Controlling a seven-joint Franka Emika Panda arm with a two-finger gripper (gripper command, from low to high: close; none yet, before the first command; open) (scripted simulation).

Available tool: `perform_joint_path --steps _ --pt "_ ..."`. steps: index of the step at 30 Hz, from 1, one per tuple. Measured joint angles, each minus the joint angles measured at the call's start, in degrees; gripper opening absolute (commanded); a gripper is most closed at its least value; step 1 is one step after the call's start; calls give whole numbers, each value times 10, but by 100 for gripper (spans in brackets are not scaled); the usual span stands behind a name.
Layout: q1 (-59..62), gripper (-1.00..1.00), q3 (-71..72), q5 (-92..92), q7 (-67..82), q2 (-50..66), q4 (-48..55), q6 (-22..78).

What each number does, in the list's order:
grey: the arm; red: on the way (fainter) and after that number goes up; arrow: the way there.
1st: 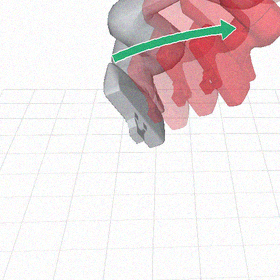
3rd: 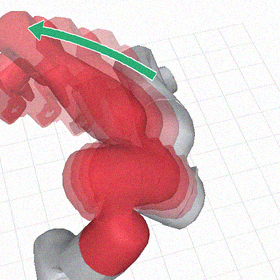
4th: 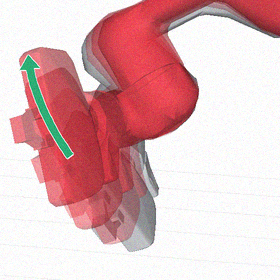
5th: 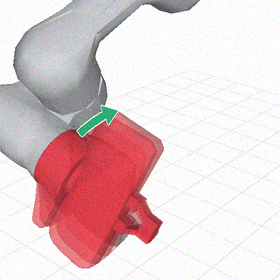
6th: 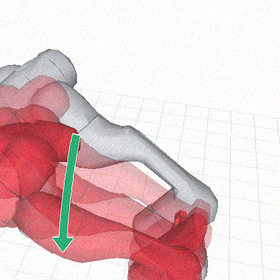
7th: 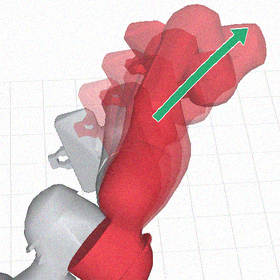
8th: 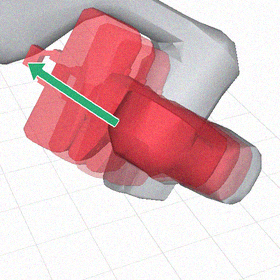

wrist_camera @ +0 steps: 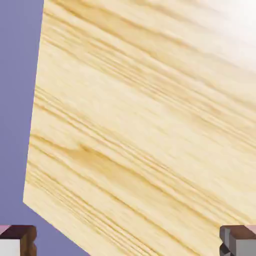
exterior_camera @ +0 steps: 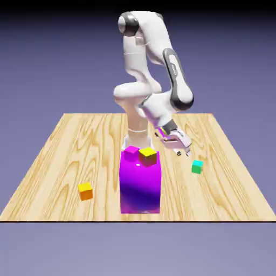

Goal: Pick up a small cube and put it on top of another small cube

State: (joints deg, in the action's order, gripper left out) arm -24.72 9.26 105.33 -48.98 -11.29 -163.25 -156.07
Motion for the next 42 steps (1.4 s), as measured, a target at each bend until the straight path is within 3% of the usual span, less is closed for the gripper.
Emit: perform_joint_path --steps 23,31,32,42 --pt "-123 0 59 544 -16 123 -38 78" --pt "-127 0 33 592 75 289 49 140" --pt "-127 -100 33 593 77 293 51 141" --pt "-119 -100 57 546 -14 127 -36 80"
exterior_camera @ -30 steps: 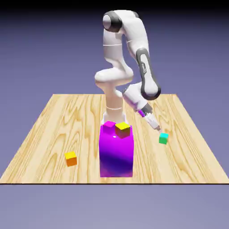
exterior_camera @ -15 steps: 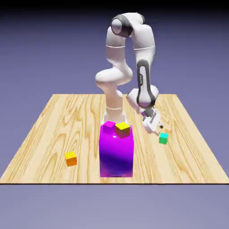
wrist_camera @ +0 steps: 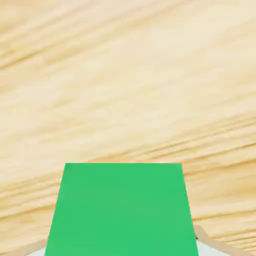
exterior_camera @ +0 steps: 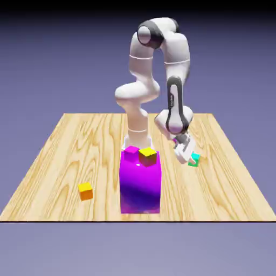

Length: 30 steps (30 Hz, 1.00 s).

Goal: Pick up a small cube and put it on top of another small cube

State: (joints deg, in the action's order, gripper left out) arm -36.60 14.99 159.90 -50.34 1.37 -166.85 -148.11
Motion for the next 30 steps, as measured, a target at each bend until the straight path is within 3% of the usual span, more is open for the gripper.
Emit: perform_joint_path --steps 3,30 --pt "17 -100 13 -4 -20 -9 7 -17" --pt "583 -100 386 -68 -506 -146 242 -450"
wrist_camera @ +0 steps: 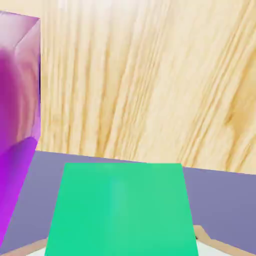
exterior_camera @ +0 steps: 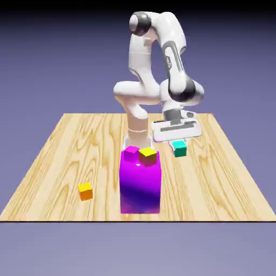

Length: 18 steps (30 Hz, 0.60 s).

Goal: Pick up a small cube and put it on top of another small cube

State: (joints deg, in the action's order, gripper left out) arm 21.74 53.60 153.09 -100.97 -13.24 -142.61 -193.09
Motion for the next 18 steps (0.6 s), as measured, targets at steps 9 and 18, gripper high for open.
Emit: perform_joint_path --steps 9,18 --pt "187 -100 124 -21 -162 -46 79 -144" --pt "347 -100 247 -47 -268 -72 116 -197"
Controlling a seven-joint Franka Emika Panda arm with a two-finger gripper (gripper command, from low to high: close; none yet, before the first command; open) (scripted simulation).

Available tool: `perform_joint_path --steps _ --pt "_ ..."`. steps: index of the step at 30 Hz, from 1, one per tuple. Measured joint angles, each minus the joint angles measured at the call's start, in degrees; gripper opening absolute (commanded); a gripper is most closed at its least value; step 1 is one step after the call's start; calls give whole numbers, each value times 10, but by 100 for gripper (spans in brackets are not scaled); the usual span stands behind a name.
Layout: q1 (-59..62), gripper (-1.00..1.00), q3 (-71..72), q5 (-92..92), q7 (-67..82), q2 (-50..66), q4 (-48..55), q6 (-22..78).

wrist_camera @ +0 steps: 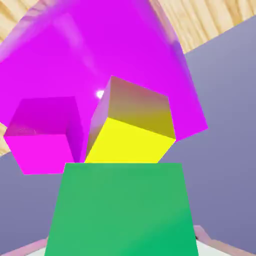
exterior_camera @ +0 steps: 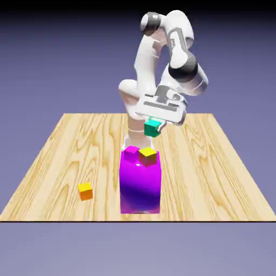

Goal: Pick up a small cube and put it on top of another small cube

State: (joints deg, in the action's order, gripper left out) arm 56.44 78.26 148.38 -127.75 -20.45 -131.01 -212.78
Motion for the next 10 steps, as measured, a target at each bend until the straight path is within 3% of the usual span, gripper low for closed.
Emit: perform_joint_path --steps 8,9,10 --pt "166 -100 155 -40 -57 -6 -10 61" --pt "173 100 162 -41 -60 -6 -10 63" --pt "173 100 162 -41 -60 -6 -10 64"
